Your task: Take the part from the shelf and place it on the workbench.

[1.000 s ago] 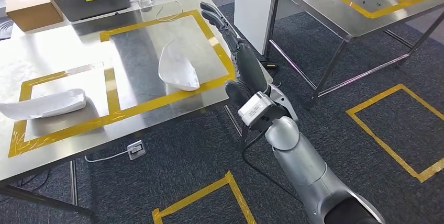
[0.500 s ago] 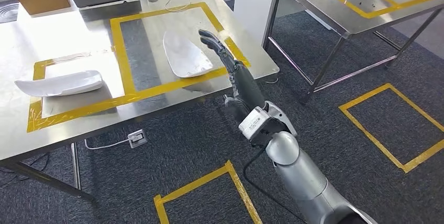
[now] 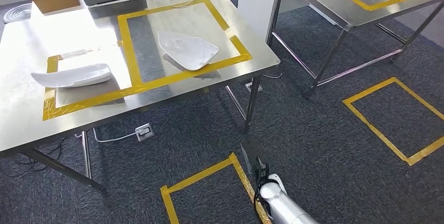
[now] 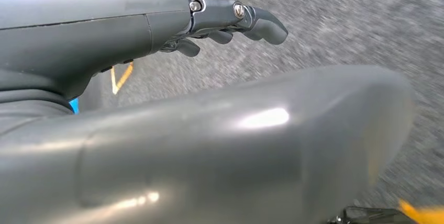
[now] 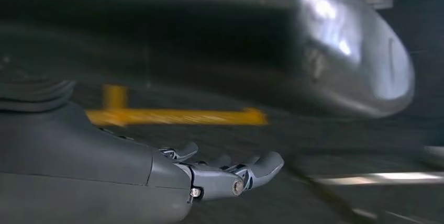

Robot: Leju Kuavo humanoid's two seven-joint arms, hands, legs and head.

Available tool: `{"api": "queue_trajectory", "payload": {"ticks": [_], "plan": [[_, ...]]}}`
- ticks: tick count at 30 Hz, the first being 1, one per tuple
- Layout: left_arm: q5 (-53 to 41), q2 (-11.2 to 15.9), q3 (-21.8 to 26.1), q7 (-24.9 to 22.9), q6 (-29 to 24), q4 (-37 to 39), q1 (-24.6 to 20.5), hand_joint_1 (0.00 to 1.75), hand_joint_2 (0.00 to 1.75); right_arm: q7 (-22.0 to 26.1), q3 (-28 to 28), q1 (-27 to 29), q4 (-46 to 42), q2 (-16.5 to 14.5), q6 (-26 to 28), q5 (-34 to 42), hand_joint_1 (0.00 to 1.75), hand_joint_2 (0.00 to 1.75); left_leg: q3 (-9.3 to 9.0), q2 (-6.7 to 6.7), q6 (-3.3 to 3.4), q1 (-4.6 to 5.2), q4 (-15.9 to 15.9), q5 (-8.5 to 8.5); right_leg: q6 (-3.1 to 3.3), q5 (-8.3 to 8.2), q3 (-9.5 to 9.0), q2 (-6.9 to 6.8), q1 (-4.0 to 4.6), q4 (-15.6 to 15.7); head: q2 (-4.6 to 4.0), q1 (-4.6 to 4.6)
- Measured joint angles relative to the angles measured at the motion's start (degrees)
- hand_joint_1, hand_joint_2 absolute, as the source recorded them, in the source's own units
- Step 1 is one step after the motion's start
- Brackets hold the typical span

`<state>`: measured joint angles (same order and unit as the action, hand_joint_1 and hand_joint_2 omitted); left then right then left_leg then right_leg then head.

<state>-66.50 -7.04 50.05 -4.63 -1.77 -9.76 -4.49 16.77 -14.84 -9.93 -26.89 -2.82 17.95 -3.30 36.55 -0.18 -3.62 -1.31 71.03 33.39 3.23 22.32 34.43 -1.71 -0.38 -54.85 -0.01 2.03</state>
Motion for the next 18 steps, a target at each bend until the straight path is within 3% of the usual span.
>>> {"api": "queue_trajectory", "payload": {"ticks": [2, 3, 4, 5, 7, 8, 9, 11, 12, 13, 14, 15, 16, 17, 18], "plan": [[-0.6, 0.3, 0.0, -0.4, 0.1, 0.0, 0.1, 0.00, 0.00, -5.9, 1.7, 2.6, 4.8, 0.0, -0.6, 2.0, 0.00, 0.00, -3.91, -0.13, -1.86, -1.07, -5.0, -2.67, -1.19, -0.22, 2.23, -0.06, -1.13, -1.9, 0.00, -0.06], [-0.7, 0.4, 0.0, -0.6, 0.2, 0.0, 0.1, 0.00, 0.00, -9.4, 2.6, 3.8, 6.6, 0.2, -1.2, 2.9, 0.00, 0.00, -6.01, -0.41, -2.33, -1.23, -8.1, -2.77, -1.91, -0.31, 3.29, 0.01, -1.47, -2.9, 0.00, -0.13], [-0.7, 0.4, 0.0, -0.8, 0.4, 0.0, 0.1, 0.00, 0.00, -13.3, 3.5, 4.9, 8.2, 0.4, -1.7, 3.7, 0.00, 0.00, -7.23, -0.69, -2.25, -1.27, -10.2, -2.38, -2.60, -0.47, 4.02, 0.14, -1.57, -3.7, 0.00, -0.06], [-0.8, 0.4, 0.0, -0.9, 0.7, 0.0, 0.1, 0.00, 0.00, -17.3, 4.3, 5.9, 9.7, 0.6, -2.0, 4.5, 0.00, 0.00, -7.65, -0.94, -1.74, -1.15, -11.2, -1.45, -3.20, -0.78, 4.47, 0.33, -1.54, -4.2, 0.00, -0.04], [-1.1, 0.5, 0.0, -1.0, 1.1, 0.0, 0.1, 0.00, 0.00, -24.7, 5.8, 7.2, 11.8, 1.0, -1.8, 6.1, 0.00, 0.00, -6.81, -0.86, 0.29, -0.95, -10.8, -1.46, -4.19, -1.79, 4.70, 0.79, -1.55, -4.2, 0.00, 0.11], [-1.3, 0.6, 0.0, -1.1, 1.2, 0.0, 0.0, 0.00, 0.00, -27.5, 6.4, 7.7, 12.7, 1.2, -1.7, 7.1, 0.00, 0.00, -6.39, -0.63, 1.15, -0.94, -10.7, -1.75, -4.58, -1.75, 4.89, 0.99, -1.69, -4.2, 0.00, 0.06], [-1.4, 0.6, 0.0, -1.1, 1.3, 0.0, -0.1, 0.00, 0.00, -29.3, 7.2, 8.1, 13.3, 1.3, -1.8, 8.3, 0.00, 0.00, -5.80, -0.38, 1.97, -0.87, -10.6, -2.31, -4.85, -0.48, 5.24, 1.12, -1.79, -4.9, 0.00, 0.08], [-1.6, 0.7, 0.0, -1.1, 1.3, 0.0, -0.4, 0.00, 0.00, -30.0, 9.0, 8.6, 14.3, 1.6, -3.3, 10.5, 0.00, 0.00, -4.40, 0.03, 3.19, -0.72, -10.6, -3.75, -4.98, 5.41, 6.56, 1.26, -1.72, -9.7, 0.01, 0.16], [-1.7, 0.8, 0.0, -1.0, 1.5, 0.0, -0.5, 0.00, 0.00, -29.4, 9.9, 8.7, 14.5, 1.6, -4.8, 11.2, 0.00, 0.00, -3.57, 0.17, 3.48, -0.54, -10.6, -4.53, -4.92, 8.76, 7.29, 1.28, -1.58, -13.5, 0.00, 0.21], [-1.9, 0.8, 0.0, -1.0, 1.6, -0.1, -0.6, 0.00, 0.00, -28.4, 10.7, 8.7, 14.8, 1.6, -6.7, 11.6, 0.00, 0.00, -2.66, 0.32, 3.62, -0.33, -10.6, -5.33, -4.82, 10.97, 7.75, 1.30, -1.41, -17.3, 0.00, 0.23], [-2.3, 0.8, -0.1, -1.1, 1.8, -0.1, -0.7, 0.00, 0.00, -27.1, 11.3, 8.7, 15.0, 1.7, -8.7, 11.9, 0.00, 0.00, -1.67, 0.45, 3.70, -0.11, -10.5, -6.18, -4.62, 11.67, 7.61, 1.32, -1.23, -20.1, 0.00, 0.24], [-2.9, 0.8, -0.2, -1.2, 1.9, -0.1, -0.9, 0.00, 0.00, -25.8, 11.7, 8.7, 15.1, 1.7, -10.5, 12.0, 0.00, 0.00, -0.56, 0.54, 3.73, 0.11, -10.5, -7.05, -4.29, 11.04, 6.66, 1.33, -1.03, -21.4, -0.01, 0.24], [-3.4, 0.8, -0.4, -1.3, 1.9, -0.1, -1.1, 0.00, 0.00, -24.3, 12.1, 8.7, 15.2, 1.6, -11.9, 12.0, 0.00, 0.00, 0.57, 0.57, 3.69, 0.28, -10.5, -7.94, -3.83, 9.60, 4.70, 1.36, -0.79, -20.6, -0.01, 0.24], [-3.9, 0.7, -0.6, -1.4, 1.9, -0.1, -1.4, 0.00, 0.00, -22.8, 12.3, 8.6, 15.3, 1.5, -13.1, 11.9, 0.00, 0.00, 1.60, 0.56, 3.61, 0.41, -10.5, -8.82, -3.27, 8.33, 1.73, 1.41, -0.51, -17.9, -0.01, 0.24], [-4.2, 0.6, -0.8, -1.5, 1.9, -0.1, -1.7, 0.00, 0.00, -21.4, 12.5, 8.5, 15.3, 1.4, -13.9, 11.5, 0.00, 0.00, 2.43, 0.52, 3.45, 0.53, -10.5, -9.65, -2.66, 8.42, -1.87, 1.46, -0.18, -13.5, -0.01, 0.24]]}}
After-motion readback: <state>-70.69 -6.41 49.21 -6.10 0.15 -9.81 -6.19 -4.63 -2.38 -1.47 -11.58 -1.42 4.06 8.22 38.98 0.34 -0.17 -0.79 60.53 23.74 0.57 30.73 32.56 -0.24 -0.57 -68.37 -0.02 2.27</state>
